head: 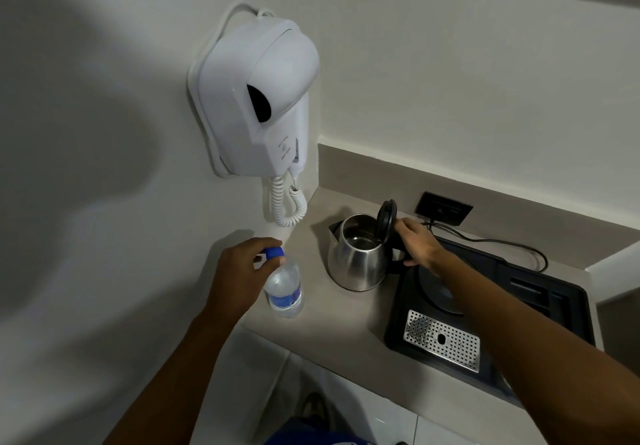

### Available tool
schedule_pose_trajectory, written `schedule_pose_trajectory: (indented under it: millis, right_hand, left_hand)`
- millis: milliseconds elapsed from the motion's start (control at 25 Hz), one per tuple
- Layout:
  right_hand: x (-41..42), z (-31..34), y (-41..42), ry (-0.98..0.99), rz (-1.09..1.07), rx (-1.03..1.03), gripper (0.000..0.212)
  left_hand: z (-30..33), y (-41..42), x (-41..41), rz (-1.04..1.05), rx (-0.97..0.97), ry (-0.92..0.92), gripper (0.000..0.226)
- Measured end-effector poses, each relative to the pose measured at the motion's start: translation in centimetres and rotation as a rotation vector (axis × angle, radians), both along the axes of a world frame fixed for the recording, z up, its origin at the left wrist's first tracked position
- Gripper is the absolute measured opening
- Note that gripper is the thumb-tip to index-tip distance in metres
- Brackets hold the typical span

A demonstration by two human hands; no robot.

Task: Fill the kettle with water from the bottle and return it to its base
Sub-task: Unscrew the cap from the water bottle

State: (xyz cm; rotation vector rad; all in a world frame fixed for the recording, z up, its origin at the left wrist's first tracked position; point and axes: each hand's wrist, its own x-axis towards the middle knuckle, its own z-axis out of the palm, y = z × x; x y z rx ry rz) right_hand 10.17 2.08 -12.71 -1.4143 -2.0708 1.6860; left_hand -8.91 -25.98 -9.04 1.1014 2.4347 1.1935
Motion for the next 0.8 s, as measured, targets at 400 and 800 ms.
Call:
schedule_pose_trajectory:
  millis: [400,800]
  right_hand:
    - [0.3,-0.3,-0.3,0.0,0.016,0.002,0.044]
    - [0.2,-0.5,-0.9,0.019,-0.027,0.008,0.032]
  left_hand:
    - [1.0,1.6,0.9,0.044,0.141,0.403,0.039]
    - [-16.4,0.6,10.2,-0.379,-0.406,-0.137,0.031]
